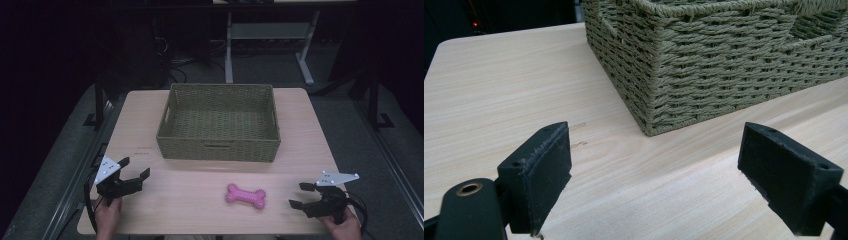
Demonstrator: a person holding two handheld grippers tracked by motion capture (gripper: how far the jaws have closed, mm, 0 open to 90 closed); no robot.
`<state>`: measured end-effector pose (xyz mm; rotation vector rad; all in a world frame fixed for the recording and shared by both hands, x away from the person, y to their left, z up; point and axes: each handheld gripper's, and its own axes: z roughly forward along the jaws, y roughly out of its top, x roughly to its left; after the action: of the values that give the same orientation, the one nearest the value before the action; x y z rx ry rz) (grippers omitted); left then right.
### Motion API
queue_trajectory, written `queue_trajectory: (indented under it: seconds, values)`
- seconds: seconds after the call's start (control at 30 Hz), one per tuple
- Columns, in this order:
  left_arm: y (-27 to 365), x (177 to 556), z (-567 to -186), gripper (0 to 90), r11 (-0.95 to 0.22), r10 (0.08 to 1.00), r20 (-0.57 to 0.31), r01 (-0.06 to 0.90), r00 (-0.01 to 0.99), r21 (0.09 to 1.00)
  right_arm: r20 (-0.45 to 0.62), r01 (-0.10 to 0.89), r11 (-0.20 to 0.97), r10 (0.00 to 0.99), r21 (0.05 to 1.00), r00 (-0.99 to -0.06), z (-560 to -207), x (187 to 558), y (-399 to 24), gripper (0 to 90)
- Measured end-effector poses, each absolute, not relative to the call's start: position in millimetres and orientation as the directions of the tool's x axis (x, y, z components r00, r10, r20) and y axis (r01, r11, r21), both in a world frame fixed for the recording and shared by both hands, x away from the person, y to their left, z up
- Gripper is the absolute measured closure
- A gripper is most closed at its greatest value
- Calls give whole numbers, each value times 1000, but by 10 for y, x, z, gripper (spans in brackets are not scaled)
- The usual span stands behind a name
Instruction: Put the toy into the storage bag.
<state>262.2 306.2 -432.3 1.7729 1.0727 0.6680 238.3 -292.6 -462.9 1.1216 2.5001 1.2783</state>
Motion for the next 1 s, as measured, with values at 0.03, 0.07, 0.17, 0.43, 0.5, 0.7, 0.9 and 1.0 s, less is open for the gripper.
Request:
queue_trajectory:
  seconds: [0.03, 0.07, 0.17, 0.43, 0.5, 0.7, 0.9, 1.0]
  values:
    - [3059, 2629, -4325, 133, -188, 882, -15, 382, 470, 905, 213, 562, 370, 663, 740, -718, -4627, 2384, -2925, 193]
    - [3054, 2637, -4327, 133, -186, 883, -17, 384, 469, 904, 207, 561, 375, 666, 738, -717, -4623, 2385, -2925, 193]
    - [3047, 2646, -4328, 133, -190, 884, -12, 384, 467, 903, 200, 555, 379, 664, 741, -720, -4611, 2394, -2934, 189]
    - [3060, 2631, -4338, 133, -194, 884, -11, 387, 468, 901, 167, 554, 444, 655, 704, -737, -4537, 2466, -2832, 174]
    - [3062, 2628, -4335, 133, -191, 884, -13, 386, 467, 903, 150, 538, 466, 643, 702, -751, -4505, 2478, -2768, 173]
    - [3052, 2627, -4335, 133, -193, 884, -9, 383, 467, 903, 134, 514, 510, 608, 689, -783, -4435, 2517, -2621, 174]
    - [3059, 2655, -4339, 133, -192, 883, -13, 387, 469, 902, 127, 487, 540, 570, 687, -812, -4298, 2583, -2478, 209]
    - [3067, 2654, -4342, 133, -189, 885, -17, 392, 466, 901, 127, 478, 556, 553, 680, -823, -4252, 2624, -2415, 209]
